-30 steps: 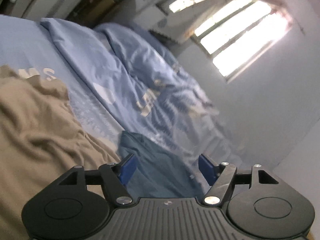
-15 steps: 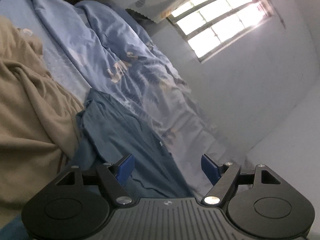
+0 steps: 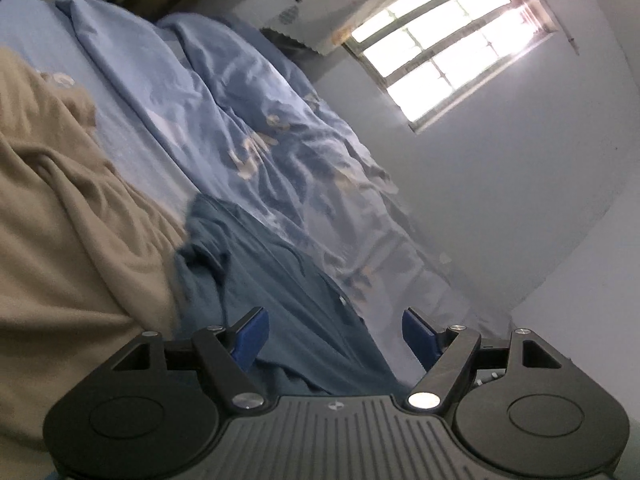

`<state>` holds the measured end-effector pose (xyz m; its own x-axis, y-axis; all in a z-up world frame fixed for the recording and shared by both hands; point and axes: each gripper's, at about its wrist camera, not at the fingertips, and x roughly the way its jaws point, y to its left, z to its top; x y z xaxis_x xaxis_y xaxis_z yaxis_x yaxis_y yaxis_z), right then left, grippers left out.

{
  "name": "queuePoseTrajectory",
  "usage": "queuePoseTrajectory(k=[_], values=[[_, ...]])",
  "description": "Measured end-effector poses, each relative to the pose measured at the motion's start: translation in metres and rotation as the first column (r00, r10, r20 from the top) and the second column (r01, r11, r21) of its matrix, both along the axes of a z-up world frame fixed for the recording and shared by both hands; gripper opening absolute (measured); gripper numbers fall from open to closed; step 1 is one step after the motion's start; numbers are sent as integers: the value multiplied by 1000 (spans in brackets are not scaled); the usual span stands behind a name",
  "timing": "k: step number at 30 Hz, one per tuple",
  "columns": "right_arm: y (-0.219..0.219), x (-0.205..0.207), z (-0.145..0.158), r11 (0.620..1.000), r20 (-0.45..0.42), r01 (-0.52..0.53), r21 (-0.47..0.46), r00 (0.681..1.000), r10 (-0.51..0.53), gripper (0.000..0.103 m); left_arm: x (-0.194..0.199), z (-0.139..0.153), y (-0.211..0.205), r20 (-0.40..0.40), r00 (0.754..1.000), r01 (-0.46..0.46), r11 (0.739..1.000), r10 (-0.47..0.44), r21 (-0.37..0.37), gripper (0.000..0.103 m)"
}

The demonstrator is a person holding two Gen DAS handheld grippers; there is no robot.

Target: Fold clothes

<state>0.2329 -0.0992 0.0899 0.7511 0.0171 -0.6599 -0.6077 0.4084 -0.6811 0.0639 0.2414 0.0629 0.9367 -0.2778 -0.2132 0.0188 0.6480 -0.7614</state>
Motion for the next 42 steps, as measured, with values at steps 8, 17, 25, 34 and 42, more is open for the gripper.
queuePoseTrajectory(k=[8, 17, 25, 34, 42], values=[[101, -114, 6, 937, 34, -331, 115, 944, 330, 30, -15, 3, 40, 21, 984, -173, 983, 174, -62, 74], [218, -138, -13, 840, -16, -498, 215, 858, 513, 30, -22, -7, 84, -21, 958, -283, 936, 285, -208, 74], [244, -130, -22, 851, -13, -480, 212, 870, 493, 2, -23, -7, 95, -19, 962, -267, 929, 272, -255, 74], [210, -145, 66, 838, 127, -437, 327, 899, 420, 1, -26, -4, 101, -10, 959, -274, 918, 284, -288, 74], [190, -163, 122, 826, 172, -463, 320, 886, 430, 1, -25, -2, 96, -2, 968, -242, 929, 251, -280, 74]])
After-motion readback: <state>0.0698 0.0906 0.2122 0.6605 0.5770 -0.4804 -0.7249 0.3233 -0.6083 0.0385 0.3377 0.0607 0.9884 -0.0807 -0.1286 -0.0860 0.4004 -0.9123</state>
